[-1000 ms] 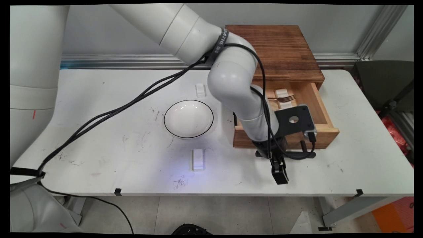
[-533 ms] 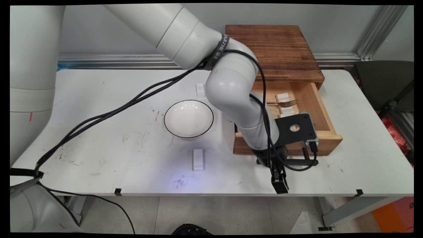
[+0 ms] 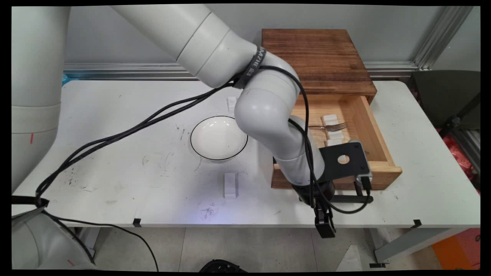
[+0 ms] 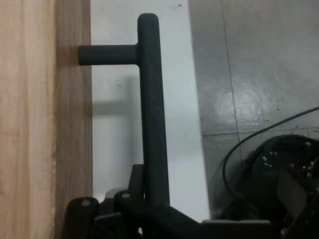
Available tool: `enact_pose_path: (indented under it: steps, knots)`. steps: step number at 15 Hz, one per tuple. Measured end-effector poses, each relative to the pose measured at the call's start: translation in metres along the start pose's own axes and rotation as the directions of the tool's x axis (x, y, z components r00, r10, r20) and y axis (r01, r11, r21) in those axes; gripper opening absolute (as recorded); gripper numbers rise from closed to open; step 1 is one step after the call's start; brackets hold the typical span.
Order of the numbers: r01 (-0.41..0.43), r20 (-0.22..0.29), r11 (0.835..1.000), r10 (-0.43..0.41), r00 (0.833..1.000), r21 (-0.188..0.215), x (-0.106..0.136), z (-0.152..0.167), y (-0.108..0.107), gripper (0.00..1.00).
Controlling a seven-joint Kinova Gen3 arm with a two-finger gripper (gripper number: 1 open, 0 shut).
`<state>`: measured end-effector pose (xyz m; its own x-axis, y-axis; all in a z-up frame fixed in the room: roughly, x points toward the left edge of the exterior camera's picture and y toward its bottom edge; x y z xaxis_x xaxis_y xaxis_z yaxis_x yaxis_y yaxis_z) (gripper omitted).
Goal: Open the drawer
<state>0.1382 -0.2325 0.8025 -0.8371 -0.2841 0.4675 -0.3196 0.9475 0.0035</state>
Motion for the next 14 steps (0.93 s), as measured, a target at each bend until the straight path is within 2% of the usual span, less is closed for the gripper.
enact_pose_path:
  steps: [14]
  knots:
    - [0.001, -0.009, 0.999, -0.001, 1.000, -0.033, 0.004, -0.006, 0.027, 1.00]
